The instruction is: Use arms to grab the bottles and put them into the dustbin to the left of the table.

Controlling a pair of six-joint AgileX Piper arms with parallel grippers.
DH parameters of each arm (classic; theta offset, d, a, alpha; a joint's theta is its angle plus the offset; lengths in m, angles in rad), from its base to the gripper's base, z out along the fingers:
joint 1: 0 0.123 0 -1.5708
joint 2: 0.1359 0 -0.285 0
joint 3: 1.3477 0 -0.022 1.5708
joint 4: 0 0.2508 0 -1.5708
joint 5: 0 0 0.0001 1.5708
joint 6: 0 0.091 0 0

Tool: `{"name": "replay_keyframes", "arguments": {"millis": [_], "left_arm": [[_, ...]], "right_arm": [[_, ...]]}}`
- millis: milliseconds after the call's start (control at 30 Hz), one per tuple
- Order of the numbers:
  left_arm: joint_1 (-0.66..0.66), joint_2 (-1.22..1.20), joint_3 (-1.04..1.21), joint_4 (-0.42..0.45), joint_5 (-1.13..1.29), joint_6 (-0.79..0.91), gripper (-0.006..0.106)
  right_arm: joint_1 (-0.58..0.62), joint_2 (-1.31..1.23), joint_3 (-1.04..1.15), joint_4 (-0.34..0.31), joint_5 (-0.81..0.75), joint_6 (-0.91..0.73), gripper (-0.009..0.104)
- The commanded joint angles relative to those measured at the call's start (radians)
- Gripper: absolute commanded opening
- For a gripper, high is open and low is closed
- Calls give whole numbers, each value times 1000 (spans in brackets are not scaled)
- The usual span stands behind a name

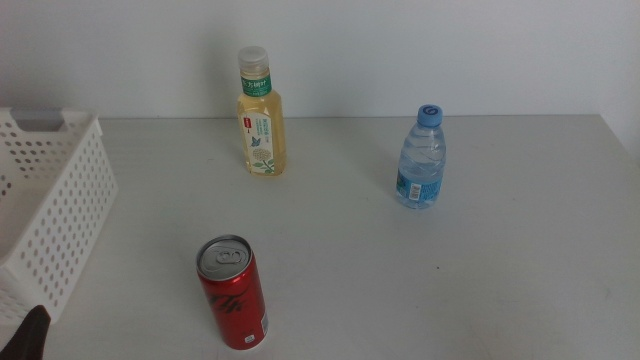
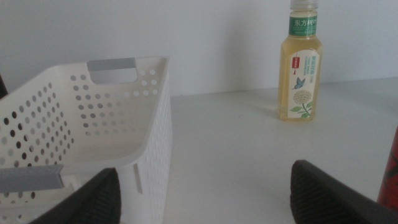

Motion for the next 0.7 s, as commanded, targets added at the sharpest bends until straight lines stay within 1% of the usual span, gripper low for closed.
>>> {"name": "replay_keyframes", "arguments": {"millis": [0,100,200,533,667], "left_arm": [[-15,-16,1,-17,-83,-26,93],[-49,15,1,-20,-94,-32,93],[-111,72,1,-20,-164,-32,93],[-411,402,1,-24,-481,-32,93],[-530,550,1,-55,-609,-32,93]], "right_arm": [[-5,-22,-10,-12,-75,-9,71],[-5,-22,-10,-12,-75,-9,71],[-5,-22,-10,-12,-75,-9,71],[-5,-22,-10,-12,-75,-9,71],[-5,-22,-10,-12,-75,-9,71]]}}
